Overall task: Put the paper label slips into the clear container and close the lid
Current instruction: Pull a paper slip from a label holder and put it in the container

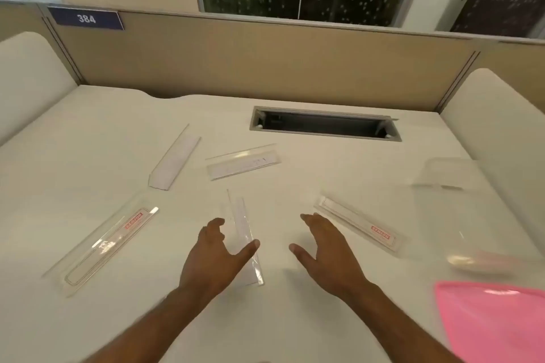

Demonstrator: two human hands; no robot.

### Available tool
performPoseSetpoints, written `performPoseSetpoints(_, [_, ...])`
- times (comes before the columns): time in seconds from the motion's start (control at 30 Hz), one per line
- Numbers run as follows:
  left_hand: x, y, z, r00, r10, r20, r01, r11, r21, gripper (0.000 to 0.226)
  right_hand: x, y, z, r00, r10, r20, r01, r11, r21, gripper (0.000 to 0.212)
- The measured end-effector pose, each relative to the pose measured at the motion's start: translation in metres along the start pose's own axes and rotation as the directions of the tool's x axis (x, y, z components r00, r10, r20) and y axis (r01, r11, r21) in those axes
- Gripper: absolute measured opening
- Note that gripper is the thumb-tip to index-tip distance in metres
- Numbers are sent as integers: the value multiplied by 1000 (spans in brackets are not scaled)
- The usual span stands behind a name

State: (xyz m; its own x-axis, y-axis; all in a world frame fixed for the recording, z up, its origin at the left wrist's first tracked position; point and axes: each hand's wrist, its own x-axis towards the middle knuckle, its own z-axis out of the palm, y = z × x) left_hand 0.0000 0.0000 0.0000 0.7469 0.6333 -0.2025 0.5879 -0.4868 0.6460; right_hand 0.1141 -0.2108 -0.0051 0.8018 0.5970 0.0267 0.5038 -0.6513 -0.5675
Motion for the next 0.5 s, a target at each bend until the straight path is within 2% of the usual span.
performPoseSetpoints(0.1, [-4, -2, 8, 993, -83, 82, 84, 996, -14, 95, -4, 2, 2, 1000, 10, -7, -9, 999, 31, 58])
performPoseSetpoints(0.17, [-4, -7, 11, 990, -91, 106, 93, 996, -13, 82, -7, 2, 3, 1000, 17, -4, -17, 999, 51, 53])
performPoseSetpoints(0.23, [-3, -10, 8, 993, -81, 88, 84, 996, -27, 62, -9, 2, 5, 999, 29, -14, -28, 997, 68, 49])
performPoseSetpoints(0.37, [-2, -15, -3, 999, -45, 9, 46, 995, -87, 9, -9, -3, 5, 998, 47, -46, -40, 990, 135, 42])
performPoseSetpoints(0.5, [-6, -16, -12, 999, -24, -36, 19, 990, -136, 17, -8, -11, 3, 994, 66, -83, -47, 974, 222, 38])
